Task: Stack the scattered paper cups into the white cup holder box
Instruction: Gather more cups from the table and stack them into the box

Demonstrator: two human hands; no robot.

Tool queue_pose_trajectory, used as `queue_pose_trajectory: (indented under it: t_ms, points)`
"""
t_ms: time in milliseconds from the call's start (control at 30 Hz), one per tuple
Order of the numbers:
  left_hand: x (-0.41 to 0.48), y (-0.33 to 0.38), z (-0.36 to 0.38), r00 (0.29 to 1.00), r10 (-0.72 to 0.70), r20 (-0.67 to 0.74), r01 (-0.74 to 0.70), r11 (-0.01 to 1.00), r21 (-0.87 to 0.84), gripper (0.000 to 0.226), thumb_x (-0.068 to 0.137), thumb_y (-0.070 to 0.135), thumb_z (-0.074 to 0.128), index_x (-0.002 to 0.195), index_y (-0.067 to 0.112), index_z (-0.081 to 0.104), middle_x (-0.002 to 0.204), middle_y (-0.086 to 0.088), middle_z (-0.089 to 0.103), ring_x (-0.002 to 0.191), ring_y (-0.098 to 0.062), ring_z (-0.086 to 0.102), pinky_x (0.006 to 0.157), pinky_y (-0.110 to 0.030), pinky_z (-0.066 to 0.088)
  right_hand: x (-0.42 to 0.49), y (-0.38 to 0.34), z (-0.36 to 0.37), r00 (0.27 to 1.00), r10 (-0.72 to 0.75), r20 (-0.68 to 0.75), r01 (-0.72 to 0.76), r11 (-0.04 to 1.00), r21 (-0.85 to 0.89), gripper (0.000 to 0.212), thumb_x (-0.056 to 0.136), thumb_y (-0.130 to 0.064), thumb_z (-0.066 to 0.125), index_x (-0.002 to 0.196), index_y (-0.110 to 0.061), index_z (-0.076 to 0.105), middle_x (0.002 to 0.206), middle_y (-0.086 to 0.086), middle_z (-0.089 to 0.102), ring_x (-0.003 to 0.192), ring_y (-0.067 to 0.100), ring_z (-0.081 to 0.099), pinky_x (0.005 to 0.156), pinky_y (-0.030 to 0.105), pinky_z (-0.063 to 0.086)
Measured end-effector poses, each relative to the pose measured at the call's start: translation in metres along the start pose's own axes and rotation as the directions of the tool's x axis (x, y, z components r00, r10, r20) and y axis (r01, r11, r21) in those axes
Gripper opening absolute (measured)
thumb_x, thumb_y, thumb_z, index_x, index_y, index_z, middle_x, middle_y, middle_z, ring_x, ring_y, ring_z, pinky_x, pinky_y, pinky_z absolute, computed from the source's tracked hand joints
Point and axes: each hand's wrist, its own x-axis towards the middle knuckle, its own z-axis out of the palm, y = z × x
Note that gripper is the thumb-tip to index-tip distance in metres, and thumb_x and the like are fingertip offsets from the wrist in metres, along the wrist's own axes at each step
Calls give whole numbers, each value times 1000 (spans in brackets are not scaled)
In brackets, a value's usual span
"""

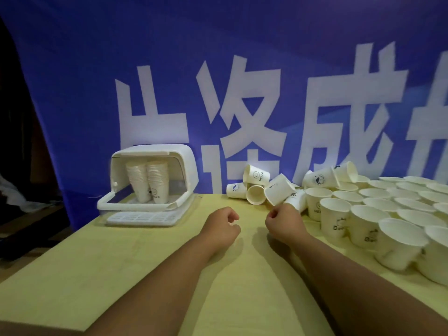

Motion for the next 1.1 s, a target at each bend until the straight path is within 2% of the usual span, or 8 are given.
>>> queue_pose_trajectory:
  t_ms: [100, 167, 400, 467, 533, 667, 900, 1100]
  points:
    - [9, 5, 33, 999, 11, 32, -12, 999, 34, 39, 95, 22, 65, 133, 26, 58, 134, 7, 53, 116, -11, 55, 98, -27, 45, 4, 21, -2, 999, 37, -7, -37, 999, -22, 9, 82, -17, 67, 87, -22, 64, 96, -2, 62, 83, 17, 60, 62, 27, 43]
    - [19, 6, 49, 998, 50, 31, -54, 992, 116, 46, 95, 27, 63, 139, 28, 52, 142, 6, 48, 126, -13, 53, 106, -34, 46, 8, 27, 3, 1000, 30, 9, -30, 998, -52, 27, 78, -26, 71, 102, -28, 59, 112, -4, 44, 88, 17, 57, 72, 29, 45]
    - [61, 20, 76, 978, 191, 88, -210, 918, 336, 49, 95, 33, 58, 142, 39, 45, 148, 8, 36, 134, -18, 38, 101, -40, 47, 20, 37, 7, 990, 115, -78, -114, 993, 21, 49, 79, -28, 67, 127, -25, 59, 153, 8, 17, 120, 32, 54, 100, 34, 40]
    - [76, 29, 88, 984, 164, 66, -175, 961, 214, 42, 87, 20, 62, 123, 40, 53, 138, 7, 46, 124, -18, 43, 97, -40, 48, 22, 39, 5, 992, 118, -47, -116, 992, 41, 55, 80, -30, 67, 134, -25, 57, 160, 4, 9, 125, 32, 52, 99, 32, 39]
    - [91, 40, 95, 1000, 23, 7, -23, 995, -94, 38, 81, 6, 62, 103, 36, 53, 124, 2, 56, 102, -20, 54, 82, -38, 51, 25, 40, 6, 994, 105, -33, -103, 993, 56, 58, 81, -35, 66, 137, -27, 53, 160, 2, 10, 126, 32, 52, 100, 33, 40]
    - [112, 49, 99, 990, -127, 69, 144, 817, -558, 41, 85, -10, 59, 109, 22, 54, 119, -4, 68, 94, -21, 61, 65, -32, 42, 31, 45, 6, 995, 98, -2, -97, 992, 79, 69, 84, -29, 63, 146, -42, 36, 154, 9, 15, 123, 30, 53, 101, 34, 42]
    - [105, 43, 84, 988, -81, 132, 148, 742, -654, 52, 91, -17, 45, 118, 21, 70, 124, -1, 71, 96, -9, 60, 72, -26, 42, 40, 50, 1, 984, 130, 125, -143, 984, 104, 81, 85, -11, 48, 157, -42, 27, 158, 21, 12, 143, 29, 33, 114, 31, 33]
    - [99, 41, 77, 983, -40, 182, 153, 728, -668, 57, 90, -16, 45, 122, 22, 74, 119, 5, 73, 103, -10, 58, 79, -29, 42, 41, 51, 4, 978, 205, 23, -206, 959, 197, 73, 77, -16, 49, 144, -39, 36, 136, 14, 36, 113, 35, 56, 100, 36, 51]
